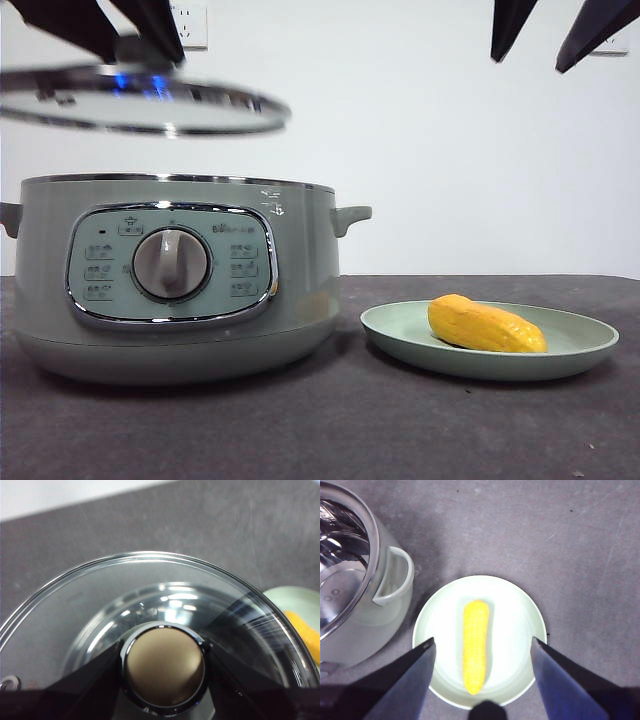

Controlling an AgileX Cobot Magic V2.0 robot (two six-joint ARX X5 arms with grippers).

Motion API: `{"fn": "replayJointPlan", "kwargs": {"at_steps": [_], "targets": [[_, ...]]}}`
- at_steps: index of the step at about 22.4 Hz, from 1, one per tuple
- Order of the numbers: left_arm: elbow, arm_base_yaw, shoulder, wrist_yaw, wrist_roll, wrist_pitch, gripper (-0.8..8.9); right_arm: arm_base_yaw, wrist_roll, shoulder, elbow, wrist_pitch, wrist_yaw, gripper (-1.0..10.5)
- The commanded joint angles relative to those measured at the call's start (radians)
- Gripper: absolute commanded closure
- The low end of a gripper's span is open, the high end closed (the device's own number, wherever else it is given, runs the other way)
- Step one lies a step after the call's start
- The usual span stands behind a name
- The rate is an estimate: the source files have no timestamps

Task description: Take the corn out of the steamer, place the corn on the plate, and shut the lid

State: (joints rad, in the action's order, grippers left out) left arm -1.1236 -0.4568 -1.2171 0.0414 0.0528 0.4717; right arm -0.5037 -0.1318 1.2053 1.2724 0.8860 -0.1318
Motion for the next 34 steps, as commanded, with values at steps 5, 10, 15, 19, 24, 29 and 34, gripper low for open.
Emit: {"fn": "replayJointPlan", "kwargs": {"at_steps": [5, 10, 15, 19, 24, 29, 34], "targets": [[-0.01, -0.017, -0.081, -0.026, 0.006, -0.104, 8.22, 0.0, 0.002, -0.014, -0.008, 0.014, -0.006, 6.3], [-0.01, -0.027, -0.132, -0.043, 0.007, -0.097, 8.22, 0.0, 0.002, -0.014, -0.008, 0.013, -0.006, 6.3], [-0.01, -0.042, -0.153, -0.049, 0.006, -0.074, 8.22, 0.001, 0.002, -0.014, -0.008, 0.012, -0.006, 6.3], [-0.01, -0.042, -0.201, -0.049, 0.006, -0.045, 8.22, 0.001, 0.002, -0.014, -0.008, 0.013, -0.006, 6.3], [-0.01, -0.039, -0.203, -0.048, 0.003, -0.029, 6.38, 0.001, 0.002, -0.014, -0.008, 0.013, -0.006, 6.3], [-0.01, -0.039, -0.19, -0.045, 0.003, -0.05, 3.75, 0.001, 0.003, -0.014, -0.008, 0.013, -0.005, 6.3], [-0.03, -0.04, -0.111, -0.05, 0.004, -0.028, 3.78, 0.001, 0.029, -0.015, -0.008, -0.005, -0.004, 6.3]]}}
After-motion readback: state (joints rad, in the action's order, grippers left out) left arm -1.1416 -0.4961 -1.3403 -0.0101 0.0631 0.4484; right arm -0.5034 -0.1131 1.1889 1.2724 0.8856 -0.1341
